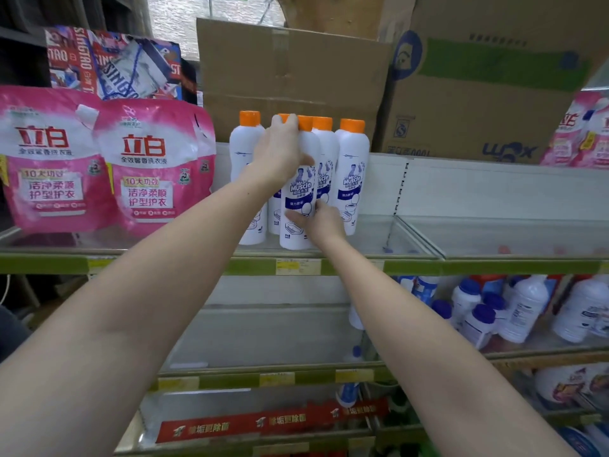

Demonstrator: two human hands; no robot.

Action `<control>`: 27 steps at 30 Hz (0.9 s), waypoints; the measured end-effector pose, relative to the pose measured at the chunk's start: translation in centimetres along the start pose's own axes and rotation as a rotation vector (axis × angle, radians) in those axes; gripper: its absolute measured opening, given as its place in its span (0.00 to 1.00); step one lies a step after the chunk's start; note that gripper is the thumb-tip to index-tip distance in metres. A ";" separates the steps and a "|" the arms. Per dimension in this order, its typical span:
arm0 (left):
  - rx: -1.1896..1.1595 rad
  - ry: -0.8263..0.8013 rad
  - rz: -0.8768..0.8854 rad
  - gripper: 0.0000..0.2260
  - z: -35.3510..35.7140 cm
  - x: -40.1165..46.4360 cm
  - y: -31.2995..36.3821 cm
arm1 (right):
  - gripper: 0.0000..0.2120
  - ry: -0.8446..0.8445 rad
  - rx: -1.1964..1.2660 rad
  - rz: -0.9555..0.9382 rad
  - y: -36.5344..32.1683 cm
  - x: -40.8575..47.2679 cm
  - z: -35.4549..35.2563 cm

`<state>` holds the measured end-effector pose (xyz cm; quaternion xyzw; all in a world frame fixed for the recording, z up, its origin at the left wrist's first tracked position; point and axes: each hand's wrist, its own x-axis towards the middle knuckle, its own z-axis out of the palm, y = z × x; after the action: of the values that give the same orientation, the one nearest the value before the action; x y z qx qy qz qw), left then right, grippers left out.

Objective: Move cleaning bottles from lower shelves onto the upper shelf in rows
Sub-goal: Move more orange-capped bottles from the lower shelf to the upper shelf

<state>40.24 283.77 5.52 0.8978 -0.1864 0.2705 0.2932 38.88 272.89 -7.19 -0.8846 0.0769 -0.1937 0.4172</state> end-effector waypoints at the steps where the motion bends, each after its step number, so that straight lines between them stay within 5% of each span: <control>1: 0.020 0.010 -0.001 0.31 -0.1 0.1 0.0 | 0.29 0.002 -0.032 0.014 -0.2 -0.1 0.2; 27: 0.042 0.078 0.077 0.24 0.9 -0.6 -1.4 | 0.29 -0.040 0.087 0.125 -1.8 0.5 1.5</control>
<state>40.81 284.34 3.97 0.8848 -0.2036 0.3201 0.2706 39.88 275.00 -6.52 -0.8628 0.1150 -0.1530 0.4679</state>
